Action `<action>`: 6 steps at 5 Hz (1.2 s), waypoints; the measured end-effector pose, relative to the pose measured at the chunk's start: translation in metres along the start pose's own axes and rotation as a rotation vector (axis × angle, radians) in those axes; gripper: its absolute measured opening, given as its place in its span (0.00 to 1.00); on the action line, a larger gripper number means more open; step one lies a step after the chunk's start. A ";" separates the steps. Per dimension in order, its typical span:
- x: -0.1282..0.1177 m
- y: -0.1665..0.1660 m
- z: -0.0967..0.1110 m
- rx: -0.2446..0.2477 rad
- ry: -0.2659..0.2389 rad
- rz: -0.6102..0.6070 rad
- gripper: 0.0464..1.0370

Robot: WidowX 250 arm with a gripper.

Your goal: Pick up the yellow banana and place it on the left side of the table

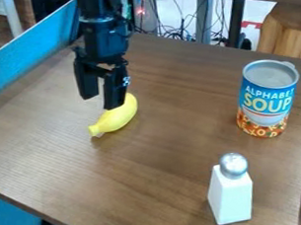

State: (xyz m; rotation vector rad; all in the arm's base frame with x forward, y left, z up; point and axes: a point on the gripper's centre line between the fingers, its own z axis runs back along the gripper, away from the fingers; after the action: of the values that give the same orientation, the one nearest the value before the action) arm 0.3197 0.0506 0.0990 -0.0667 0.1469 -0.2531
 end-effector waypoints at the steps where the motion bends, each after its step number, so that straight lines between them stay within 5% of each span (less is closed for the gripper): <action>1: 0.000 0.002 -0.008 -0.009 -0.021 0.033 0.96; 2: 0.004 0.004 -0.010 0.003 -0.051 0.083 0.96; 5: 0.007 -0.009 -0.018 -0.093 -0.041 0.077 0.96; 6: 0.011 0.003 -0.034 -0.048 0.006 0.143 0.96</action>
State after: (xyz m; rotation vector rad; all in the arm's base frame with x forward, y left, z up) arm 0.3258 0.0486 0.0640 -0.1026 0.1626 -0.1074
